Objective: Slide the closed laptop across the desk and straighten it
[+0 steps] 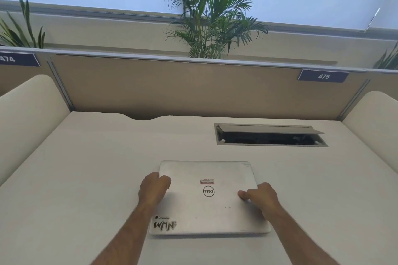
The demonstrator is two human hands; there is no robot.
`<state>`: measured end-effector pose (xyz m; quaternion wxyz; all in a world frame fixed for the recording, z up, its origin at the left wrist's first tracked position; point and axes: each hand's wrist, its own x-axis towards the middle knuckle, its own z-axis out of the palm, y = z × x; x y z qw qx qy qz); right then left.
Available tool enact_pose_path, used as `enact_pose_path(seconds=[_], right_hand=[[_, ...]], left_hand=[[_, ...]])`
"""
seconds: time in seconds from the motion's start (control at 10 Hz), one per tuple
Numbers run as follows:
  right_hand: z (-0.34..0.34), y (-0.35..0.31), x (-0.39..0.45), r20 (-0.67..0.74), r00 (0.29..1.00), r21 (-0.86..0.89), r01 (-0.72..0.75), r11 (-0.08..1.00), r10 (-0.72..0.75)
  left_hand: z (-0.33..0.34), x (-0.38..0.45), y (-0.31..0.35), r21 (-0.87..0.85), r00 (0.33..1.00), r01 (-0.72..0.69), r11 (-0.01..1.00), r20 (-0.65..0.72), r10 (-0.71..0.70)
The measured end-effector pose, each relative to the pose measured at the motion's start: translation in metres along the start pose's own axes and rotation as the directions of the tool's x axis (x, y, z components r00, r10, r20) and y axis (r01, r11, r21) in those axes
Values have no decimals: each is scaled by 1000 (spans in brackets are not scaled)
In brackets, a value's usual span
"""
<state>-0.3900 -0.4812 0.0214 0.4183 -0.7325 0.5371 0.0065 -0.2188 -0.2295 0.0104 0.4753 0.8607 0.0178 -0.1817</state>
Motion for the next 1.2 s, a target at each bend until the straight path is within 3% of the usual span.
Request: enact_pose_path(seconds=[0.8, 1.0, 1.1, 1.2], right_hand=[[3, -16, 27, -19, 1000, -68, -9, 998, 8], [6, -19, 27, -35, 999, -219, -27, 975, 20], [11, -23, 21, -168, 975, -417, 63, 907, -145], [23, -26, 25, -212, 868, -509, 295, 809, -450]], left_hand=[[7, 26, 16, 17, 999, 32, 999, 35, -33], [9, 23, 14, 85, 997, 15, 996, 74, -21], [14, 22, 8, 280, 999, -31, 960, 32, 23], [21, 17, 6, 569, 948, -227, 790, -56, 313]])
